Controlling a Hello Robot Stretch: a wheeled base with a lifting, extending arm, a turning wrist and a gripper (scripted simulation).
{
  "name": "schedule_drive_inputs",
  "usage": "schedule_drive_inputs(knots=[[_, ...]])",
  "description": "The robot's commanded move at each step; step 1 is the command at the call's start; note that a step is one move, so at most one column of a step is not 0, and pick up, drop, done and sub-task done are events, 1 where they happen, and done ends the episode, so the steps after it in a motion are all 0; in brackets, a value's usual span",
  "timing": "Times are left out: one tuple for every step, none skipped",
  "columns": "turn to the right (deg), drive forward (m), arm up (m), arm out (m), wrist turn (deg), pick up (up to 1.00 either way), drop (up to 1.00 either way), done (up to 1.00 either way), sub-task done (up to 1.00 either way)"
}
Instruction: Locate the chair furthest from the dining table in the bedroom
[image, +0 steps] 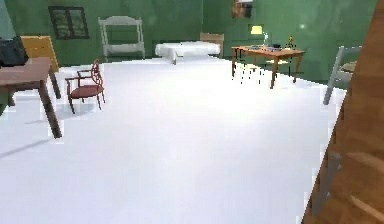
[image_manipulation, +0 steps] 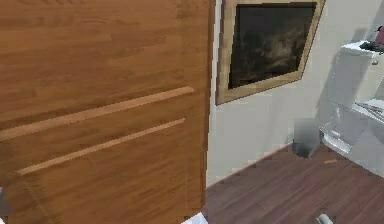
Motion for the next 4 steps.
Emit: schedule_drive_inputs(knots=[[-6.0, 0.00, 0.00, 0.00, 0.0, 0.00, 0.00, 0.00, 0.00], [0.0, 0.45, 0.00, 0.00, 0.0, 0.00, 0.00, 0.00, 0.00], [33.0, 0.00, 0.00, 0.00, 0.0, 0.00, 0.00, 0.00, 0.00], [0.0, 1.00, 0.00, 0.00, 0.0, 0.00, 0.00, 0.00, 0.00]])
